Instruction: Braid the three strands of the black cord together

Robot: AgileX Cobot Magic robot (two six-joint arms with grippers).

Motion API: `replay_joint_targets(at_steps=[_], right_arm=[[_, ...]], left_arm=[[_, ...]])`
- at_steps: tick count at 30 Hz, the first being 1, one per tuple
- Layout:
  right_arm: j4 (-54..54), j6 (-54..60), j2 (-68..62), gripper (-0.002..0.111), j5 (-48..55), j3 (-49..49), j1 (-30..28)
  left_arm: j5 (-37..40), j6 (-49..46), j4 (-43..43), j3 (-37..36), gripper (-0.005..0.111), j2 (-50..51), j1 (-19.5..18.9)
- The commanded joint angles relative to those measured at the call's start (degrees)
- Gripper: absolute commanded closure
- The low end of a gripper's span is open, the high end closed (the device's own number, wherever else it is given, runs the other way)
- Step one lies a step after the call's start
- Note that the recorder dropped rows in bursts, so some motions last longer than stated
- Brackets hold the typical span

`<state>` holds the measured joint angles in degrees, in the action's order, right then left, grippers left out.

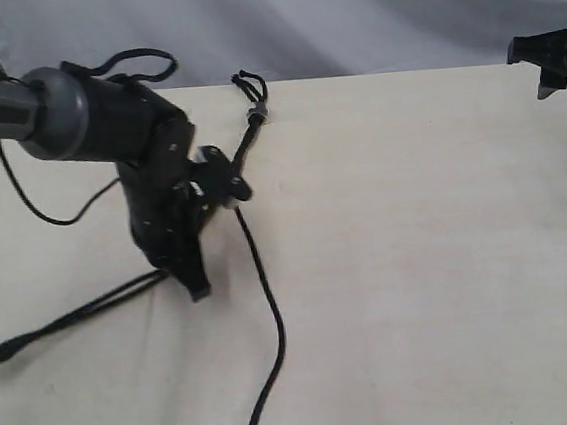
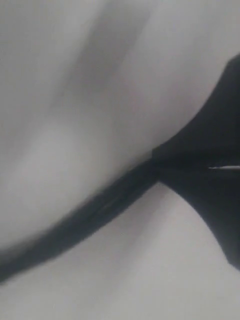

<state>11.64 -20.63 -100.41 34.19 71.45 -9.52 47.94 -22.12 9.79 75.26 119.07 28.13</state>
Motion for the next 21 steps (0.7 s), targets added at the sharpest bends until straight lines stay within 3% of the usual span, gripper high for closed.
replay_joint_targets(at_steps=[1,5,11,16,21], right_arm=[[-0.25,0.46,0.38,0.055,-0.82,-0.18,-0.04],[-0.25,0.46,0.38,0.055,-0.70,-0.18,-0.04],[-0.25,0.46,0.38,0.055,-0.70,-0.18,-0.04],[-0.41,0.46,0.38,0.055,-0.70,-0.18,-0.04],[-1.09,0.46,0.38,0.055,-0.70,-0.18,-0.04]], left_arm=[[4.10,-3.37,-12.71,3.64,0.107,2.07,8.32],[6.72,1.31,-9.79,7.98,0.107,-0.39,7.92],[6.39,4.14,-7.85,8.51,0.107,-5.80,0.65],[6.39,4.14,-9.26,8.29,0.107,-4.42,-5.56],[3.43,4.14,-9.79,5.71,0.107,-1.32,-8.47]])
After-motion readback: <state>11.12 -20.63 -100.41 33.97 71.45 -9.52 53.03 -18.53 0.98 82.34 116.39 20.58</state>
